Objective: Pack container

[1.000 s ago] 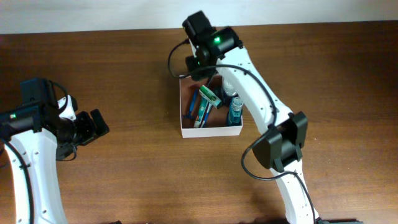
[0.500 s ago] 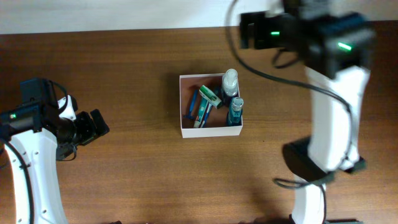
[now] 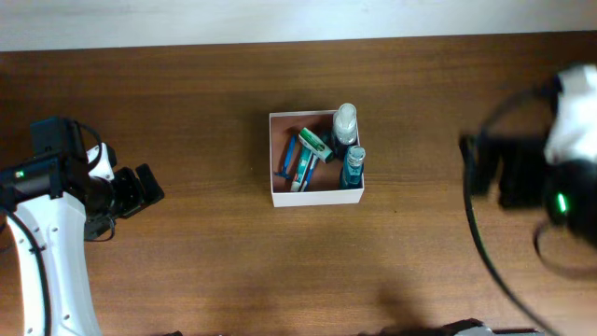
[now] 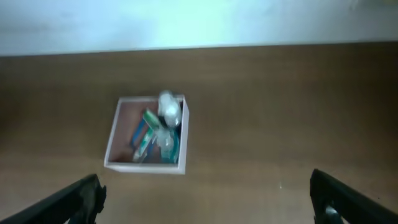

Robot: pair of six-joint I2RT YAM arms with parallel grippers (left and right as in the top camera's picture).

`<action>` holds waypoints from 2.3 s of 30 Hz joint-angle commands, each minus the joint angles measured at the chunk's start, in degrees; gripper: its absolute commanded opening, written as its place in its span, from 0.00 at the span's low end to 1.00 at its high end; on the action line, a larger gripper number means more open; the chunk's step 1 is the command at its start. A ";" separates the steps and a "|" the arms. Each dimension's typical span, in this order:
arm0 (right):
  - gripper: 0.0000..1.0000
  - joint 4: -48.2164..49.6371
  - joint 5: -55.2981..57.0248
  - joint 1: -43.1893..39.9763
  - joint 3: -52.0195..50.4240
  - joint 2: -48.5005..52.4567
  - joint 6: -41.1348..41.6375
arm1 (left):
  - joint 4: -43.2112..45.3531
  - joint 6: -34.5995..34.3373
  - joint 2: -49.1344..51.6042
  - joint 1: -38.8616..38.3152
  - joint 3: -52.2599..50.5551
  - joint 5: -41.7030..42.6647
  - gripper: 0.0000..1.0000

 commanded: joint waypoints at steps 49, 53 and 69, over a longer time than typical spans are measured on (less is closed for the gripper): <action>0.98 55.45 -0.17 -15.28 -92.32 -66.40 -7.80 | 0.02 0.52 -0.70 0.28 0.11 0.55 0.99; 0.98 62.79 -1.36 -16.24 -101.09 -73.35 -7.82 | 0.02 0.52 -0.70 0.24 0.11 0.55 0.99; 0.98 104.48 -5.09 -17.33 -124.26 -74.84 -10.38 | 0.02 0.52 -0.70 0.24 0.11 0.39 0.99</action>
